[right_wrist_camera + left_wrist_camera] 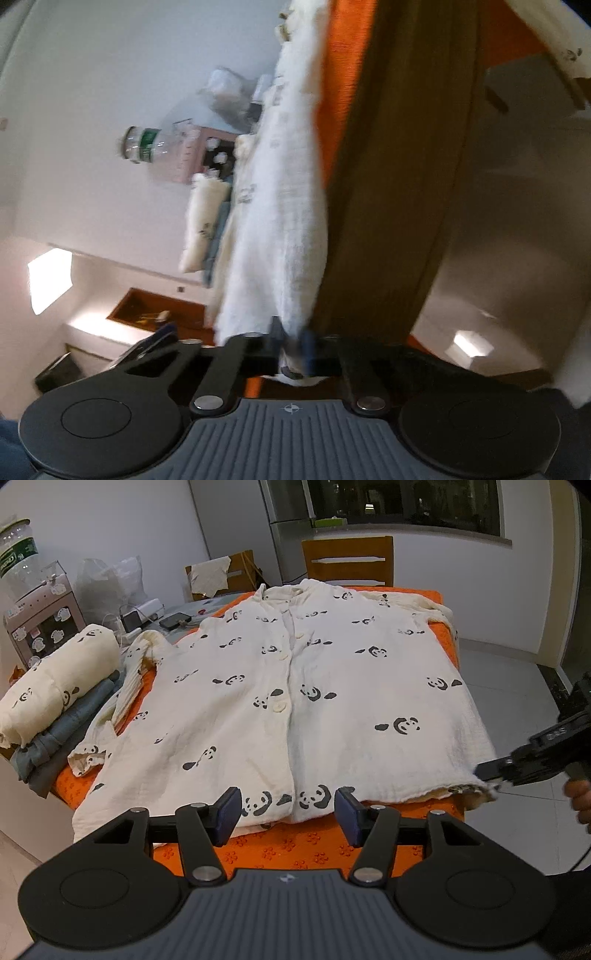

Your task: Fold clothes

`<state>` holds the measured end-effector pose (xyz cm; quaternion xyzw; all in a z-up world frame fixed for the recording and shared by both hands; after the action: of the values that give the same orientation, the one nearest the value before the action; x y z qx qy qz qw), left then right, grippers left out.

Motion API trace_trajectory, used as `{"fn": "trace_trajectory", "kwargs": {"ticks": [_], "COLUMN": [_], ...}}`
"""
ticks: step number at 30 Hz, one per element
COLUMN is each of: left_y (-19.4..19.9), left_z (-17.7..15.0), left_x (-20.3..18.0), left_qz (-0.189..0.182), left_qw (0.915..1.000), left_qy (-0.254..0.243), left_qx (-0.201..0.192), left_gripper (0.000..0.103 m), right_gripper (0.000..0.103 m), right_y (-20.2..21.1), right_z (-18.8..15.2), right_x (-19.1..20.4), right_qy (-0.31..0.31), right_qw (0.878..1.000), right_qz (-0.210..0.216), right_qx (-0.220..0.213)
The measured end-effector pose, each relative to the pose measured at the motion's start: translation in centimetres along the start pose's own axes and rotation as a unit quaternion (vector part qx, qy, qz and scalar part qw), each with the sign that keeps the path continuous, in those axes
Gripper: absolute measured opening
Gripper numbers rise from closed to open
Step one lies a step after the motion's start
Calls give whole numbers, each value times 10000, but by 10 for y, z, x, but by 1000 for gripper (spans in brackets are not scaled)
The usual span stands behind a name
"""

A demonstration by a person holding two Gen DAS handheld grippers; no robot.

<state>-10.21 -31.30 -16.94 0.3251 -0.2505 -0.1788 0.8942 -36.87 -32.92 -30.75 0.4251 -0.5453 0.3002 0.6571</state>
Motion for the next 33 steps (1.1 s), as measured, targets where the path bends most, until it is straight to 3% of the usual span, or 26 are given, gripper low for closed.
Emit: {"fn": "trace_trajectory", "kwargs": {"ticks": [5,10,14,21,25,30,33], "left_y": [-2,-9,-13,-14,-8,-2,-3], "left_z": [3,-13,-31,-61,-67,-56,-45], "left_x": [-2,7,27,83,108,105,93], "left_qz": [-15,166,558,1344,1615,1554,1409], "left_qw": [9999,9998,9971,9736,9614,9638,9691], "left_qy": [-134,81,482,1773,2166,2136,2004], "left_qx": [-87,53,207,505,515,365,280], "left_gripper": [70,73,77,77,77,78,79], "right_gripper": [5,5,5,5,5,13,19], "right_y": [31,42,40,39,38,34,46], "right_z": [-12,-5,2,11,12,16,21], "right_x": [51,90,113,134,130,124,129], "right_qy": [165,348,377,517,449,756,1008], "right_qw": [9997,9979,9958,9925,9886,9711,9634], "right_qz": [80,-463,-782,-1074,-1426,-2258,-2473], "right_qx": [-144,-295,-297,-260,-192,-129,-226]}}
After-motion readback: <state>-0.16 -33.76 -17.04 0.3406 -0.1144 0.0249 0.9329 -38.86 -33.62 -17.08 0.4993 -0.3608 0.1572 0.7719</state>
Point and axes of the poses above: each gripper's, at about its wrist camera, not at the fingertips, and y roughly against the way its jaws point, x to its left, z to its top, the point moved 9 cm from there along -y, roughly the way its jaws point, and after that the axes turned 10 degrees about -y, right-handed, at the moved point
